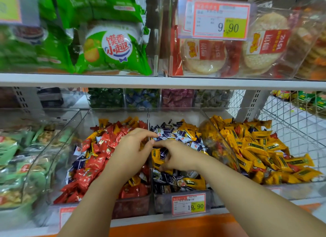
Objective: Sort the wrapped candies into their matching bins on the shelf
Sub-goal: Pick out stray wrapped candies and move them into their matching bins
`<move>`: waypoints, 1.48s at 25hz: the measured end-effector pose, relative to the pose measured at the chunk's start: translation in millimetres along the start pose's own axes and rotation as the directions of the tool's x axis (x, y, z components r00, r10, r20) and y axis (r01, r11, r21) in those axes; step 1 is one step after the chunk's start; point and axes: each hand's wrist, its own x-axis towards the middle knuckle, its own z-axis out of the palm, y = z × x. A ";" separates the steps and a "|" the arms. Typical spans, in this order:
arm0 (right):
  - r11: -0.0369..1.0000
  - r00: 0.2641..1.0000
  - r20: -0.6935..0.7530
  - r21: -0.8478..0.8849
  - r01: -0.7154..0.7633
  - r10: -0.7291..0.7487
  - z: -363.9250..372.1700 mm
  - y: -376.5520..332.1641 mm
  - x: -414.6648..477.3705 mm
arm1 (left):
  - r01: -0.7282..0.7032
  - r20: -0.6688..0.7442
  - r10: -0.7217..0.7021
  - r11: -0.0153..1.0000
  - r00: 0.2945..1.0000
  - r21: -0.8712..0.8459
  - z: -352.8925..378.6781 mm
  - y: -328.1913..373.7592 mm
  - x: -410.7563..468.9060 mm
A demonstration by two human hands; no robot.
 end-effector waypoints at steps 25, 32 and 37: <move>0.960 0.546 -0.808 0.084 -0.269 0.224 -60.9 105.7 -116.3 | -0.018 -0.006 0.018 0.999 1.000 0.033 19.7 25.5 3.7; 0.984 0.774 -0.613 0.167 -0.068 0.157 -42.9 92.1 -108.5 | -0.087 0.130 0.076 0.993 0.989 0.075 47.3 58.0 17.3; 0.958 0.790 -0.586 0.287 -0.006 0.181 -48.9 105.5 -102.3 | 0.031 0.174 -0.047 0.995 0.984 0.094 83.7 65.7 48.3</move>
